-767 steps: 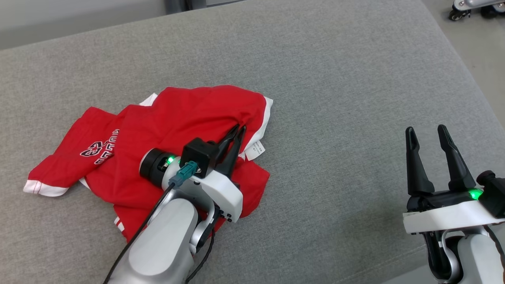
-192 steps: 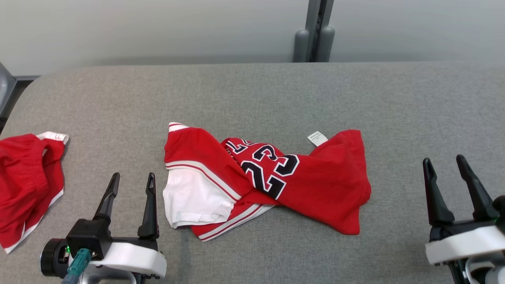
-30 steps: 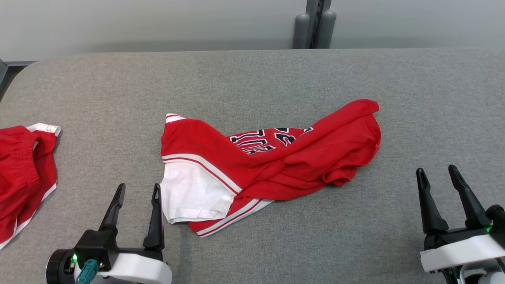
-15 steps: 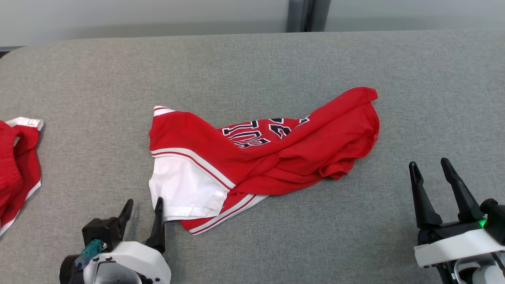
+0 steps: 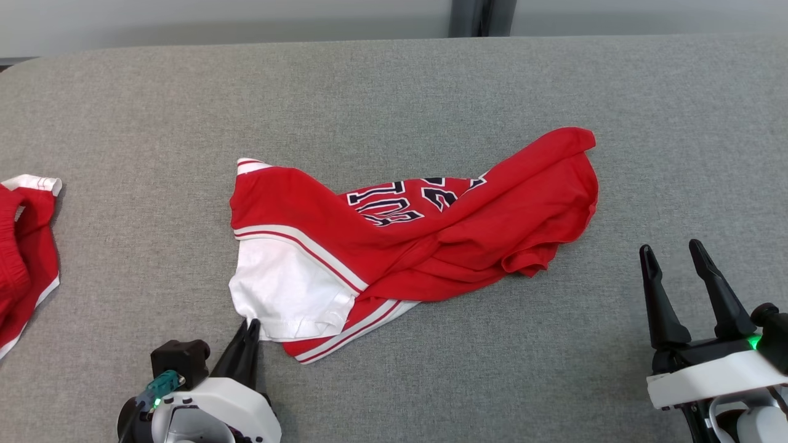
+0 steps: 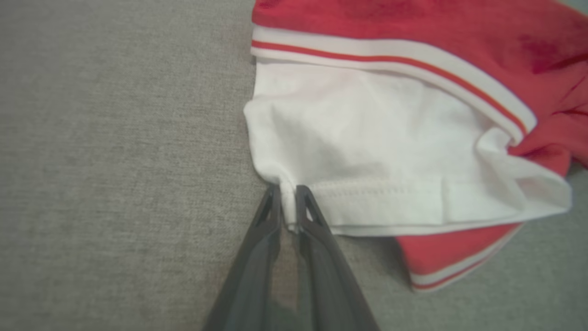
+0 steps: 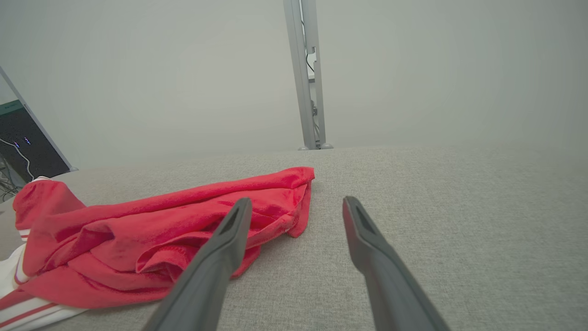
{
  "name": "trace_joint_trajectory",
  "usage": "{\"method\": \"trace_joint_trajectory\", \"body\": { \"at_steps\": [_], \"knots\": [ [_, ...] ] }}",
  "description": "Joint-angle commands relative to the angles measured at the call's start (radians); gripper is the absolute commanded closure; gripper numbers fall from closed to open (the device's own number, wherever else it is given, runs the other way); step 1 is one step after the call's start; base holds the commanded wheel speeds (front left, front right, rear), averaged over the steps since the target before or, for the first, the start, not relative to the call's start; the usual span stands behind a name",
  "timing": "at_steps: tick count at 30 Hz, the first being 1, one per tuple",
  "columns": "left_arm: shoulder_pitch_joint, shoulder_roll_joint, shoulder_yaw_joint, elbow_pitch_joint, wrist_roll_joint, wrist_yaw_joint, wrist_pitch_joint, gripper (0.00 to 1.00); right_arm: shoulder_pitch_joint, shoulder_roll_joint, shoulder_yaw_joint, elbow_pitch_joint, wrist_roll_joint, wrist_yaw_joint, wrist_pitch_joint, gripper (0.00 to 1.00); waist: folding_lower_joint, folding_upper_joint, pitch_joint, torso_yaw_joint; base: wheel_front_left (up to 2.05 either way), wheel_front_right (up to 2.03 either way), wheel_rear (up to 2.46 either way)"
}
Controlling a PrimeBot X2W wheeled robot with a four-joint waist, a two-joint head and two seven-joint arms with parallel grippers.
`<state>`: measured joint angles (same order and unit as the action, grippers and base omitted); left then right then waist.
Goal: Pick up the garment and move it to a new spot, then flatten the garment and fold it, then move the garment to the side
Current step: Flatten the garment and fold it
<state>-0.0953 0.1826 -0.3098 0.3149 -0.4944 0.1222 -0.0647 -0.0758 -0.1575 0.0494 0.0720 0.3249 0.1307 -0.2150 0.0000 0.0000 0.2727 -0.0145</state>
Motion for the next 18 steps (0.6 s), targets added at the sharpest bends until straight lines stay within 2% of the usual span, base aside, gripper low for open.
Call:
{"method": "trace_joint_trajectory", "body": {
  "at_steps": [1,11,18],
  "knots": [
    [-0.012,0.003,-0.006,0.015,0.000,-0.005,0.003,1.00,-0.011,-0.007,0.000,0.001,0.004,0.000,-0.008,0.00,0.0000,0.0000,0.000,0.000,0.00,0.00,0.00],
    [-0.035,0.007,-0.006,0.011,0.012,0.011,-0.035,1.00,-0.058,-0.027,-0.010,0.031,0.002,0.000,-0.004,0.00,0.0000,0.0000,0.013,0.016,0.00,0.00,0.00],
    [-0.078,-0.005,-0.022,0.006,0.026,0.010,-0.049,1.00,-0.165,-0.059,0.017,0.115,0.020,0.000,0.006,0.00,0.0000,0.0000,0.062,0.049,0.00,0.00,0.00]
  ]
}}
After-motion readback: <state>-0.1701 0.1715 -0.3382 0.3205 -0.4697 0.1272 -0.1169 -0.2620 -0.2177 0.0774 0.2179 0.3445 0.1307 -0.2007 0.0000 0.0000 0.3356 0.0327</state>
